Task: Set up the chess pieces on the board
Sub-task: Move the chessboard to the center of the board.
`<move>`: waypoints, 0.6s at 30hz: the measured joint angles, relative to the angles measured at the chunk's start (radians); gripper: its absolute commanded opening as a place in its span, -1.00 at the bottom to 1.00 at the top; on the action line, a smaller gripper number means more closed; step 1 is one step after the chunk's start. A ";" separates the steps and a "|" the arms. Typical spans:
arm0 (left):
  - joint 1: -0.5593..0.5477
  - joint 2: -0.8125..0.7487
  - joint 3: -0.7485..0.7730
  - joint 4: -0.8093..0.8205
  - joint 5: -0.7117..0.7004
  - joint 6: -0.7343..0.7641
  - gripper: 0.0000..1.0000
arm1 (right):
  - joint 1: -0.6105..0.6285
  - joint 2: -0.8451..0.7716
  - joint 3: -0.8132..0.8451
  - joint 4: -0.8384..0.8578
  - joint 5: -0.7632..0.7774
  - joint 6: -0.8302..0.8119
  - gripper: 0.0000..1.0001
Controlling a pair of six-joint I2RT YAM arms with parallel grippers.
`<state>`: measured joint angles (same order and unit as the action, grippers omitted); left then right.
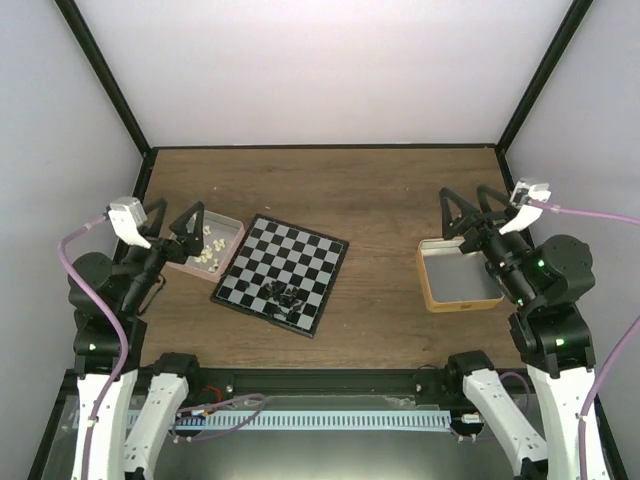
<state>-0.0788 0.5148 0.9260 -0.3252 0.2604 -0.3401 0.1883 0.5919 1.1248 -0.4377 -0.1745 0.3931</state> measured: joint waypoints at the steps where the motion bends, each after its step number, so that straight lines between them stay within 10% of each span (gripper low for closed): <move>1: 0.014 -0.005 -0.007 0.000 0.033 -0.008 0.98 | -0.011 -0.004 -0.013 -0.004 -0.038 0.011 0.92; 18: 0.079 0.025 -0.202 0.109 0.476 -0.117 1.00 | -0.027 0.264 -0.276 0.013 -0.502 0.098 0.78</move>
<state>-0.0002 0.5396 0.7242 -0.2157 0.7368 -0.4572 0.1608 0.8562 0.8486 -0.4244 -0.6762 0.4911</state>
